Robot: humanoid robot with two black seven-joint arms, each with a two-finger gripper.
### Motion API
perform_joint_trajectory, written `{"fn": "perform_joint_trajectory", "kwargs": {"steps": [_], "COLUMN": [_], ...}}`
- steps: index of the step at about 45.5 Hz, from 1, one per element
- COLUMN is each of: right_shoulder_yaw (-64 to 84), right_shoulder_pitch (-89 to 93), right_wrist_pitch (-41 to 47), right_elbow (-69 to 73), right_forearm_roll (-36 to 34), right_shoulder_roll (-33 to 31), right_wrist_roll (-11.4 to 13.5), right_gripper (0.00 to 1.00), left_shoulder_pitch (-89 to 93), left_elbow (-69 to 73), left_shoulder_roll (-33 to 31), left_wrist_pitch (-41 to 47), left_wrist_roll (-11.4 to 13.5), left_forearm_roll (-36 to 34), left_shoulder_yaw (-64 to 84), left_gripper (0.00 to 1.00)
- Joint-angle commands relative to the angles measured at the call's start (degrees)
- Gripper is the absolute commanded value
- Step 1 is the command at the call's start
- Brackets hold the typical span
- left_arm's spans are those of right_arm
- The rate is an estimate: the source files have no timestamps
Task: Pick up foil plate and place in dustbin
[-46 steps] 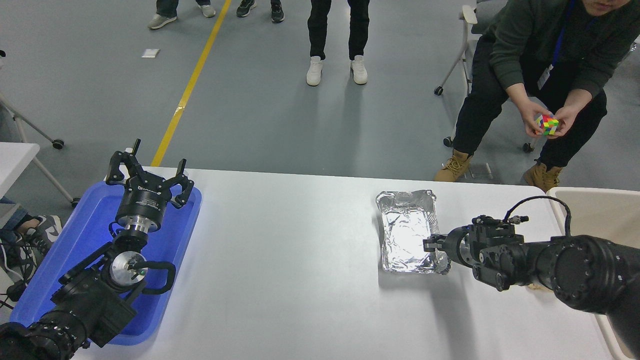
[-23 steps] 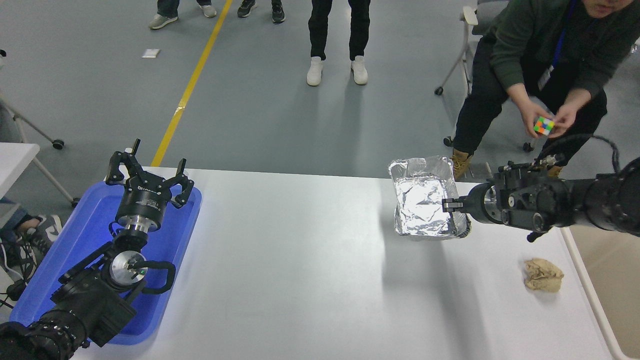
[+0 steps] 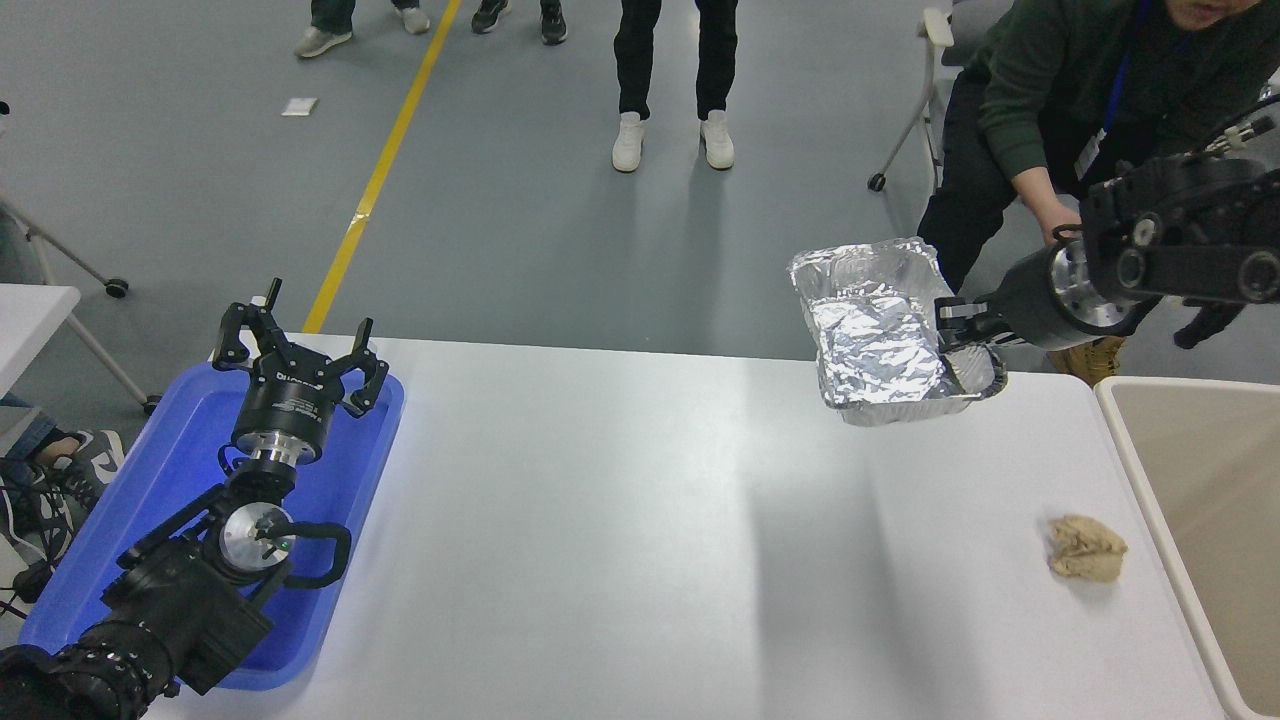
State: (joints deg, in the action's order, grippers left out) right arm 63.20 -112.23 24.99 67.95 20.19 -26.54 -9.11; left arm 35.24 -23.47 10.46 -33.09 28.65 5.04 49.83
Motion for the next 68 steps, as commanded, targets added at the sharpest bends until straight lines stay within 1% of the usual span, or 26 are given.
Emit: {"fn": "perform_joint_trajectory", "kwargs": {"steps": [1,13,36,45,52,68], "right_shoulder_yaw": [0.61,1.14,1.31,1.31,0.52,-1.23], "right_shoulder_pitch": [-8.0,-11.96,-11.35,-8.63,-3.88,7.63], "right_wrist_pitch": [6.12,8.94,8.59,7.71,5.95,5.6], "right_elbow": [2.97,3.41,3.06,1.13,-2.73,-19.51], "right_forearm_roll": [0.29,0.29,0.29,0.46,0.46,-0.77], "right_shoulder_roll": [-3.25,-3.43,-3.69,-7.38,-13.09,-21.27], "right_wrist_roll": [0.05,0.05,0.14,0.32,0.23,0.23], "right_gripper": [0.0,0.0,0.0,0.0,0.0,0.0], "left_shoulder_pitch": [0.01,0.01,0.01,0.01,0.01,0.01], "left_elbow": [0.0,0.0,0.0,0.0,0.0,0.0], "left_shoulder_roll": [0.0,0.0,0.0,0.0,0.0,0.0], "left_wrist_pitch": [0.04,0.04,0.04,0.04,0.04,0.04], "left_wrist_roll": [0.0,0.0,0.0,0.0,0.0,0.0], "left_forearm_roll": [-0.03,-0.03,0.06,0.06,0.06,-0.03], "left_shoulder_yaw": [0.0,0.0,0.0,0.0,0.0,0.0], "left_gripper": [1.0,1.0,1.0,1.0,1.0,1.0]}}
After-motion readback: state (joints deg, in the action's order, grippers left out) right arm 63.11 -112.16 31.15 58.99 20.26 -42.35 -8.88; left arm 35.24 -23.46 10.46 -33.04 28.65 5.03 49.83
